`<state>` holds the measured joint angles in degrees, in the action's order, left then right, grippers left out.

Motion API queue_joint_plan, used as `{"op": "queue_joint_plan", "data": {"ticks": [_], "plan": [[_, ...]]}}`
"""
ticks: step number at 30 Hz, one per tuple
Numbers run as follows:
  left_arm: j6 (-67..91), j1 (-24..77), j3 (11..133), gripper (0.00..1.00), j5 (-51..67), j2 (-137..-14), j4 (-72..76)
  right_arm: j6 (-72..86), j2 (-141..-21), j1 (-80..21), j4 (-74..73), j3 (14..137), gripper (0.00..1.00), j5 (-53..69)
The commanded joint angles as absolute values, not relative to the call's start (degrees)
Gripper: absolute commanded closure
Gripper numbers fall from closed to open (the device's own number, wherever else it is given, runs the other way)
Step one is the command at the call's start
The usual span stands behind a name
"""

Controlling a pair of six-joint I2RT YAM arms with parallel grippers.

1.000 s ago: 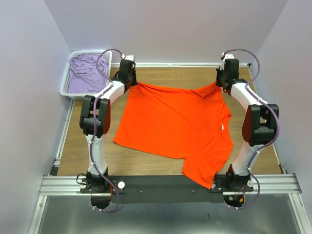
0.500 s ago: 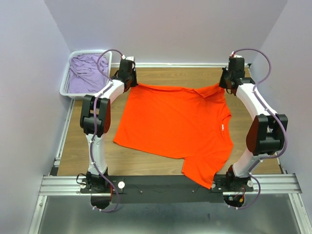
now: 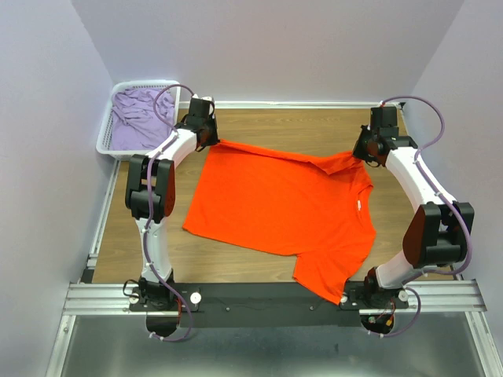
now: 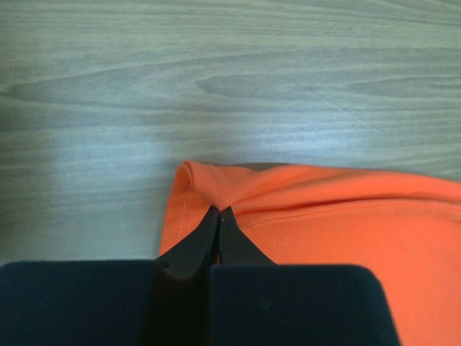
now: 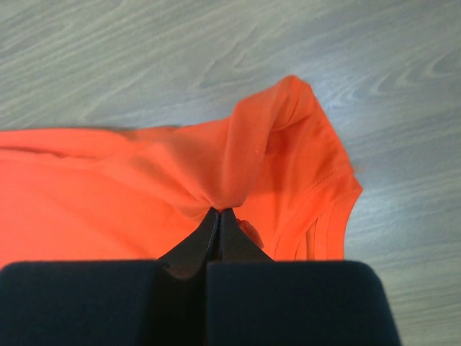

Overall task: Fold and stack the t-shirts
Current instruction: Fold the tshirt

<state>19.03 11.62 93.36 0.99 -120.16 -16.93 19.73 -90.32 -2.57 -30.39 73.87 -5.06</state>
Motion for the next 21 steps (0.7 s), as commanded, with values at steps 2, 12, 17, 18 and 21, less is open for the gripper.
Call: {"op": "queue_joint_plan", "data": {"ticks": [2,12,17,18,21], "plan": [[19.43,10.64,92.81,1.00,3.25,-116.19,-19.42,23.11,-86.40,-2.37,-33.84,71.19,0.99,-3.08],[19.07,10.02,91.23,1.00,3.25,-114.09,-22.76,24.26,-81.13,-2.46,-38.05,69.96,0.99,-2.73],[19.16,10.02,88.95,1.00,3.78,-112.94,-22.76,25.13,-79.37,-2.37,-39.46,67.51,1.00,-1.32],[19.25,9.93,88.60,1.00,3.78,-112.94,-22.85,25.40,-79.10,-2.46,-39.81,66.80,1.00,-0.88],[19.25,10.02,86.14,1.00,4.31,-112.85,-21.98,26.63,-77.87,-2.46,-39.81,63.38,0.99,-0.26]]}}
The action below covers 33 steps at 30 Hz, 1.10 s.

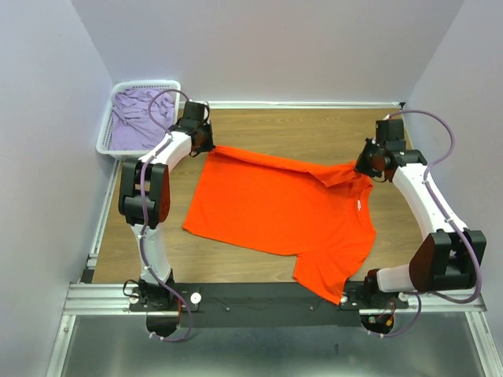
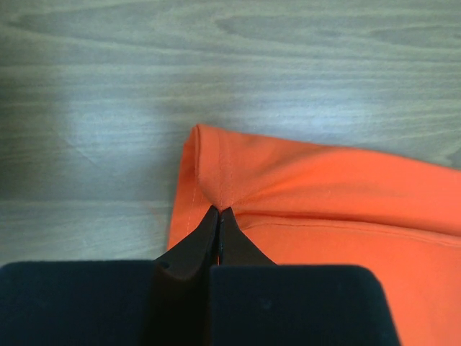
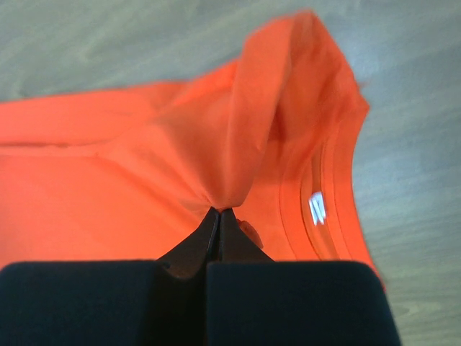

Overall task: Fold and stack the t-shirts
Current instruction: Fold the tshirt

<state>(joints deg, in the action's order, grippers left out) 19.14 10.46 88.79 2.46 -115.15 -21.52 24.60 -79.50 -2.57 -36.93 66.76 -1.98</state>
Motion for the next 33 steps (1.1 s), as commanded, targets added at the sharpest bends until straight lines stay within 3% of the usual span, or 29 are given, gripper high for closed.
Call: {"op": "queue_joint_plan", "data": {"ticks": [1,13,33], "plan": [[19.34,10.02,85.00,1.00,4.57,-112.94,-21.71,27.24,-77.44,-2.46,-39.73,61.37,0.99,1.48],[19.25,9.93,81.65,1.00,2.38,-115.66,-20.39,29.62,-78.66,-2.46,-37.00,52.21,0.99,2.02],[16.96,10.02,87.72,1.00,-4.66,-118.56,-24.87,31.38,-74.27,-2.46,-40.87,54.59,0.99,5.01]]}}
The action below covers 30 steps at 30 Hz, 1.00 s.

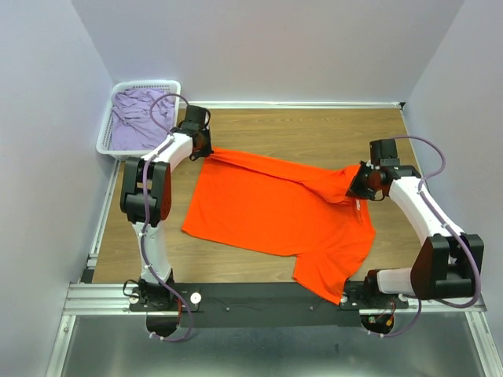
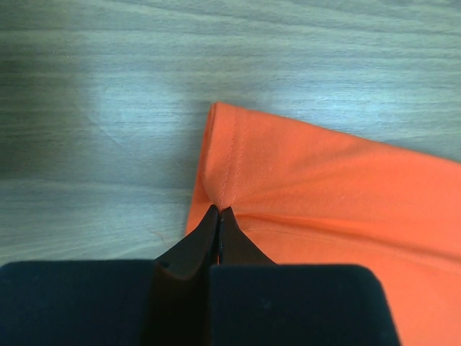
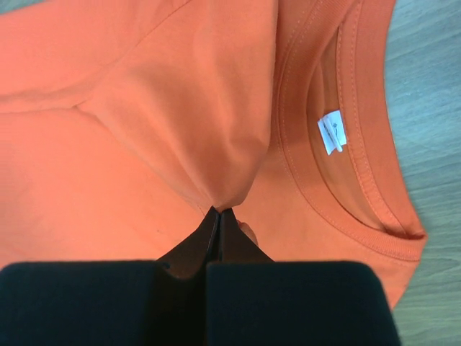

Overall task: Fold and stack the t-shirts
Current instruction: Fold the tshirt

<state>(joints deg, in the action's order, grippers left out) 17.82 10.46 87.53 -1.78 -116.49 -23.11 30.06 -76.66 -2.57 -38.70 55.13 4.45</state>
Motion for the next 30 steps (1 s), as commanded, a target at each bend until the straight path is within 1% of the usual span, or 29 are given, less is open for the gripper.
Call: {"op": "queue_joint_plan", "data": {"ticks": [1,10,15,23,30], "plan": [[16.96,9.93,87.63,1.00,-4.66,-119.09,-25.05,31.46,-73.66,-2.37,-40.96,54.15,0.99,5.01],[16.96,10.11,85.52,1.00,-4.66,-120.68,-25.66,32.25,-75.41,-2.46,-40.34,46.67,0.99,5.19],[16.88,10.11,85.43,1.00,-4.39,-118.92,-26.01,32.17,-75.32,-2.46,-40.25,48.25,0.99,4.39],[16.79,10.11,89.30,1.00,-5.45,-115.23,-30.06,31.91,-73.48,-2.37,-42.88,55.45,0.99,2.03],[17.40,10.11,83.16,1.00,-4.74,-112.24,-28.92,31.73,-72.86,-2.46,-43.68,53.54,1.00,-1.67]]}}
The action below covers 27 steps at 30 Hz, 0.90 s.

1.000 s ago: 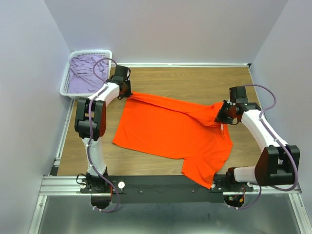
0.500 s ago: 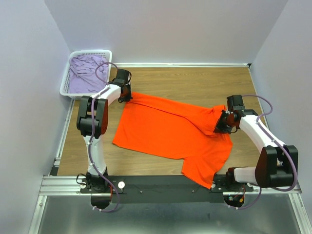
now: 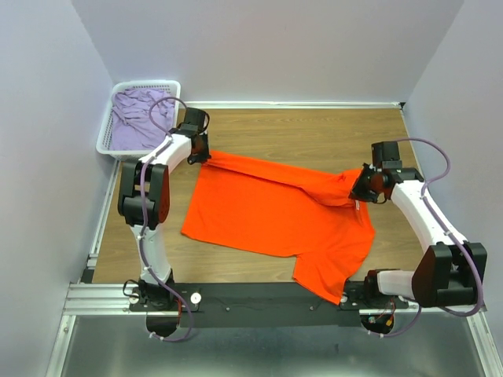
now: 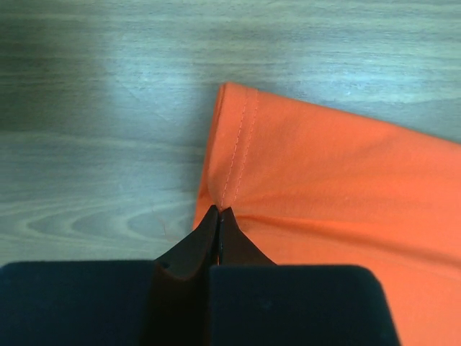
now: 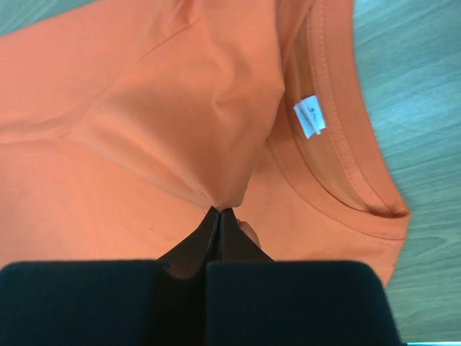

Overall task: Fold and stack the t-shirts
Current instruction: Fold the tshirt

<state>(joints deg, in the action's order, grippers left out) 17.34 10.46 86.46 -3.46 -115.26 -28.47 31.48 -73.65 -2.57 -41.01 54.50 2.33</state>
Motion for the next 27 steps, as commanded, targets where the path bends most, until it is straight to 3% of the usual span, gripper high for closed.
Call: {"op": "queue_joint_plan", "data": {"ticks": [1,6,9,11,12,13,15,18,27], "plan": [[17.32,10.02,82.27,1.00,-4.83,-112.32,-28.66,32.08,-72.95,-2.37,-43.59,53.09,1.00,-1.76],[17.40,10.11,79.89,0.99,-7.03,-115.83,-26.81,31.64,-74.44,-2.46,-43.16,49.93,0.99,-2.37],[17.93,10.19,79.45,0.92,-5.37,-116.98,-26.19,31.29,-76.02,-2.46,-42.63,49.05,0.97,-2.72],[18.19,10.11,78.58,0.83,-4.66,-116.63,-25.93,31.38,-76.46,-2.37,-42.19,49.04,0.80,-2.73],[18.37,10.11,78.23,0.71,-4.57,-115.85,-25.75,31.20,-76.64,-2.46,-42.19,49.13,0.72,-2.38],[18.46,10.11,77.87,0.65,-5.09,-115.32,-25.84,31.20,-76.64,-2.46,-42.19,50.00,0.58,-1.94],[18.54,10.11,77.87,0.48,-5.97,-112.96,-26.37,30.76,-76.46,-2.29,-42.19,51.58,0.48,-2.28],[18.98,10.11,78.83,0.34,-7.20,-109.34,-27.24,29.80,-77.86,-1.76,-42.01,56.24,0.34,-2.81],[19.60,10.20,83.32,0.35,-5.19,-107.22,-25.23,32.60,-86.56,6.06,-29.11,62.75,0.31,5.44]]}}
